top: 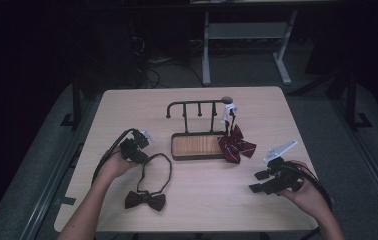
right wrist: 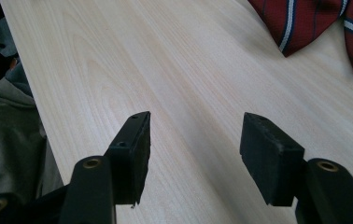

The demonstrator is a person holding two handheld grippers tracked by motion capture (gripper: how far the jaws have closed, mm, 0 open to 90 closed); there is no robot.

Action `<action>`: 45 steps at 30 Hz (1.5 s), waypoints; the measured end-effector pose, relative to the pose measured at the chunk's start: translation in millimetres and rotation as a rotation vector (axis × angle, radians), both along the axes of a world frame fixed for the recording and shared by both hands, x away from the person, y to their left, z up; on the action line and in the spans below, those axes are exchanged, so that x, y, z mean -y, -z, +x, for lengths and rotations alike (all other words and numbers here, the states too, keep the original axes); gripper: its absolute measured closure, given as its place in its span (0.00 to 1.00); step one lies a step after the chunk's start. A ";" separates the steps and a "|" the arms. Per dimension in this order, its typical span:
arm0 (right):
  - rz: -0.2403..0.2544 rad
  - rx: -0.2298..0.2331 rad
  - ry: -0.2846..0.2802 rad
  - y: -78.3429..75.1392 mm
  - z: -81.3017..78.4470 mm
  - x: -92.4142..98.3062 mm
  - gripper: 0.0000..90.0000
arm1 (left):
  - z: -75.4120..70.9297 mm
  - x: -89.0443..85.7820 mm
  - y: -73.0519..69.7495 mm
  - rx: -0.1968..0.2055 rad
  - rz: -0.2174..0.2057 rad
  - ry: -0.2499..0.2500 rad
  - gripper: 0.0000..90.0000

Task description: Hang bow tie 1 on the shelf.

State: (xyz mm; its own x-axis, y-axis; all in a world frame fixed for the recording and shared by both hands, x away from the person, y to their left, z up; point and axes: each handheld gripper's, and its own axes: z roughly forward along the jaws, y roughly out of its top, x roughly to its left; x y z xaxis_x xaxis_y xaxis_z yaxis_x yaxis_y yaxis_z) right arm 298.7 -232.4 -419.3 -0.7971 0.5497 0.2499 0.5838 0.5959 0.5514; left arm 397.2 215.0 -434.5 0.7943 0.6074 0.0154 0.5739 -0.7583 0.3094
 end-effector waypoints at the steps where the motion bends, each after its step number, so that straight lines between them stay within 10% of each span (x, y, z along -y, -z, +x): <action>1: 0.001 0.001 0.000 -0.1 0.0 0.1 0.48 | 0.2 0.0 0.0 -0.002 0.003 0.002 0.89; 17: 0.026 -0.022 0.011 4.6 2.4 4.7 0.48 | -1.8 -2.2 -2.1 -0.017 -0.004 0.007 0.99; 45: 0.025 -0.025 0.088 19.9 6.4 20.0 0.45 | -22.9 -2.9 -56.4 0.034 -0.072 0.089 0.99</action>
State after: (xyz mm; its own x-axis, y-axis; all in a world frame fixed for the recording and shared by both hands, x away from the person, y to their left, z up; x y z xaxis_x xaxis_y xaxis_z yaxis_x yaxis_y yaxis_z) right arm 305.1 -252.4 -439.1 -0.7393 0.6105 0.2842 0.6473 0.5277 0.5500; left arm 374.3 217.9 -378.1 0.8450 0.5347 0.0019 0.4934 -0.7812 0.3825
